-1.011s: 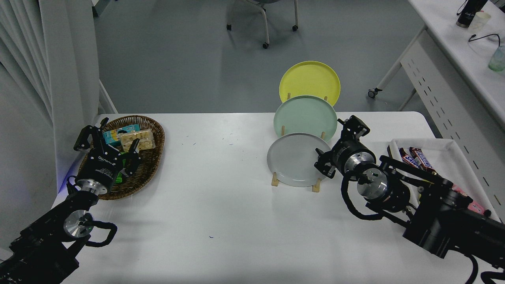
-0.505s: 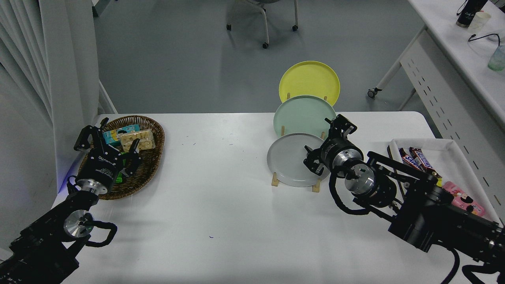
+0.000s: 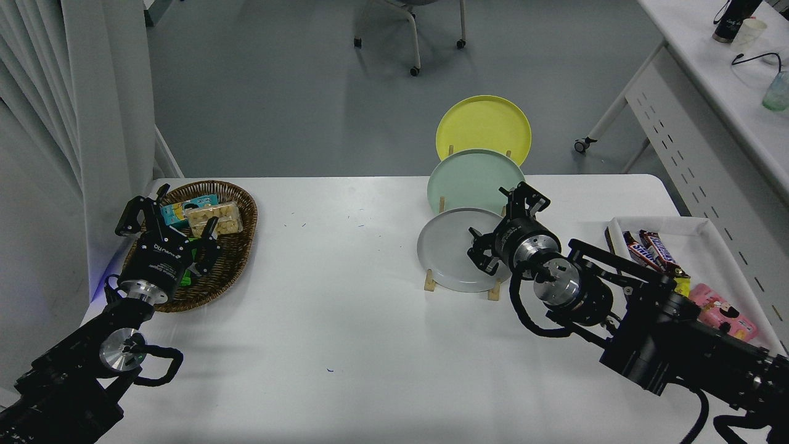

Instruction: Place the plate on the table

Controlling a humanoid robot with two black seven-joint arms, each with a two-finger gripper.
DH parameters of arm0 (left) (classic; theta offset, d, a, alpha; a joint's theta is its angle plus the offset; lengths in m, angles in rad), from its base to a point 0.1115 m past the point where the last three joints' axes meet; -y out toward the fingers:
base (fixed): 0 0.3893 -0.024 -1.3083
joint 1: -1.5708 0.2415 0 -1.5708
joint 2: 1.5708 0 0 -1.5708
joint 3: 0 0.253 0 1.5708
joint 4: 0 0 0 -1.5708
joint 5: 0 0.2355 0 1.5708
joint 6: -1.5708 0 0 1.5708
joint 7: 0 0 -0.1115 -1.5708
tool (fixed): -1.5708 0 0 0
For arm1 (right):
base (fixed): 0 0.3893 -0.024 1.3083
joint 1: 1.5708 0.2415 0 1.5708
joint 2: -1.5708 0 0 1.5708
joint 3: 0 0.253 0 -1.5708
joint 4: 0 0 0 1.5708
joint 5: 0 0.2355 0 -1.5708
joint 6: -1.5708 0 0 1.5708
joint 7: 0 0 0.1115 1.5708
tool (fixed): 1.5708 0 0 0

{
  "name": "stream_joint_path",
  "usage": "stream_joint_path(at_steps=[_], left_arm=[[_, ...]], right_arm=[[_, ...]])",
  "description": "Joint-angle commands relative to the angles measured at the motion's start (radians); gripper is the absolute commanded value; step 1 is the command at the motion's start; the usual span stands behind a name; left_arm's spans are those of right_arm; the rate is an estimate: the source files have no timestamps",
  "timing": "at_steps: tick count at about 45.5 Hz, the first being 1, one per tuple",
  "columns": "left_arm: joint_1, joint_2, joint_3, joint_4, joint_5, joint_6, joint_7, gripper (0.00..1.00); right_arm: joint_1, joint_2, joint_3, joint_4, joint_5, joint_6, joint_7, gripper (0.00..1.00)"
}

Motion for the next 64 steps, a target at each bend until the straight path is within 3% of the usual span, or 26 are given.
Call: stream_joint_path(at_steps=[1, 16, 24, 39, 56, 64], left_arm=[[0.000, 0.000, 0.001, 0.000, 0.000, 0.000, 0.000, 0.98], [-0.001, 0.000, -0.001, 0.000, 0.000, 0.001, 0.000, 0.98], [0.000, 0.000, -0.001, 0.000, 0.000, 0.001, 0.000, 0.98], [-0.001, 0.000, -0.001, 0.000, 0.000, 0.000, 0.000, 0.98], [0.000, 0.000, -0.001, 0.000, 0.000, 0.000, 0.000, 0.98], [0.000, 0.000, 0.001, 0.000, 0.000, 0.000, 0.000, 0.98]], right_arm=[[0.003, -0.003, -0.003, -0.002, -0.010, -0.004, 0.007, 0.72], [-0.002, -0.001, 0.004, -0.002, -0.051, -0.043, 0.016, 0.72], [-0.005, 0.000, 0.007, 0.002, -0.044, -0.043, 0.016, 0.59], [-0.005, 0.017, 0.019, 0.026, -0.039, -0.110, 0.077, 0.60], [-0.005, 0.031, 0.019, 0.028, -0.027, -0.113, 0.082, 0.60], [-0.005, 0.036, 0.019, 0.026, -0.027, -0.113, 0.081, 0.47]])
